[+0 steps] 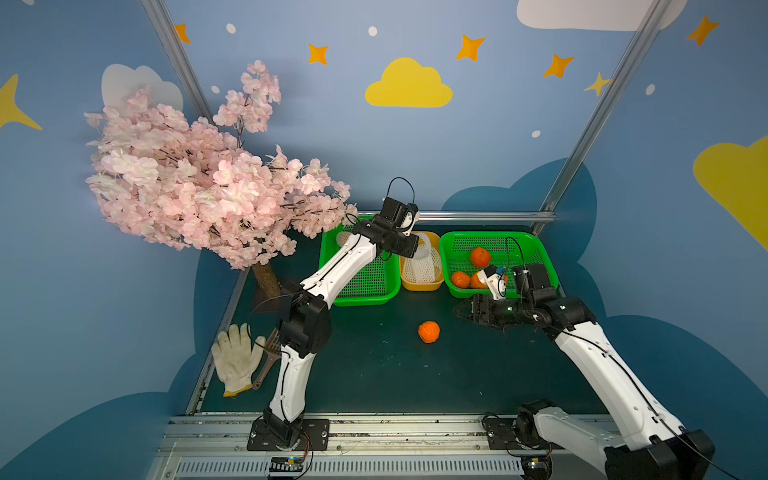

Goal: Remove foam nets from oranges
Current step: Place the foam net into the storage box.

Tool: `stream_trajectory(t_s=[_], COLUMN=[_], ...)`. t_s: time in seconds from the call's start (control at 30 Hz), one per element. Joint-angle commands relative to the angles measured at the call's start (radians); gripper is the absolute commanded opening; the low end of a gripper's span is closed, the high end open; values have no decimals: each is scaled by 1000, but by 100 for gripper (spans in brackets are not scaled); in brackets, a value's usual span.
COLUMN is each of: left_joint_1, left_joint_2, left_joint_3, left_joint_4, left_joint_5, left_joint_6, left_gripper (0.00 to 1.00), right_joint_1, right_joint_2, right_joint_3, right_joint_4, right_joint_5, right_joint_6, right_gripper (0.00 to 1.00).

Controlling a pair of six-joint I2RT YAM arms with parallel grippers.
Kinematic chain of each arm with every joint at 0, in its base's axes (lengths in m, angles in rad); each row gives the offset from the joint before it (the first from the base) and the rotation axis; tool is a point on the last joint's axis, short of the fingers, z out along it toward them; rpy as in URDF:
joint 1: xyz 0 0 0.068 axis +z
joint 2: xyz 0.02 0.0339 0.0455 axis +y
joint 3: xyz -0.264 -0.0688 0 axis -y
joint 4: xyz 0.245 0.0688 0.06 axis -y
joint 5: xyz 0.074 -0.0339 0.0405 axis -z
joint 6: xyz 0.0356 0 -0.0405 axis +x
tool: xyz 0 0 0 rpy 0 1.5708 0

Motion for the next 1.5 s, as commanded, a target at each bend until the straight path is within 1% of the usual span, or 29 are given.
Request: stream_trajectory(t_s=[0.0,0.1,0.23,0.47,0.63,0.77,0.83,0.9,0.97,1.0,1.13,1.23,1.33,1.47], left_joint_1=[6,6,3,-31,-65,-70,-71,-69,-69,-69,-72,-79,-86,-85], left_joint_2=[73,152,225,297,311,311,305,287,266,255,203,159,122,86], left_joint_3=[61,100,118,119,107,95,98,100,106,116,145,147,147,150], left_joint_4=[-17,3,17,17,1,-15,-37,-53,-73,-94,-180,-225,-254,-271], left_joint_5=[-92,-76,-47,-26,-45,-44,-62,-77,-79,-78,-68,-65,-86,-79], left_joint_6=[59,58,47,60,84,86,81,76,71,66,44,23,-3,-26], left_gripper=[13,13,13,13,17,29,39,55,63,65,69,69,69,70], right_joint_1=[-3,-5,-4,-2,-1,0,3,6,13,18,28,28,28,29], right_joint_2=[-10,3,14,26,35,69,99,135,163,179,218,245,278,316], right_joint_3=[-4,-3,3,-11,-41,-50,-44,-30,-23,-18,6,27,56,62], right_joint_4=[13,0,-20,-24,-9,5,-4,-22,-23,-19,-9,-14,-41,-41], right_joint_5=[3,-8,-13,-29,-30,-44,-45,-42,-47,-47,-48,-53,-72,-73], right_joint_6=[12,19,27,48,48,44,37,30,23,21,14,5,-17,-18], right_gripper=[77,77,77,77,77,77,77,77,77,77,77,77,76,76])
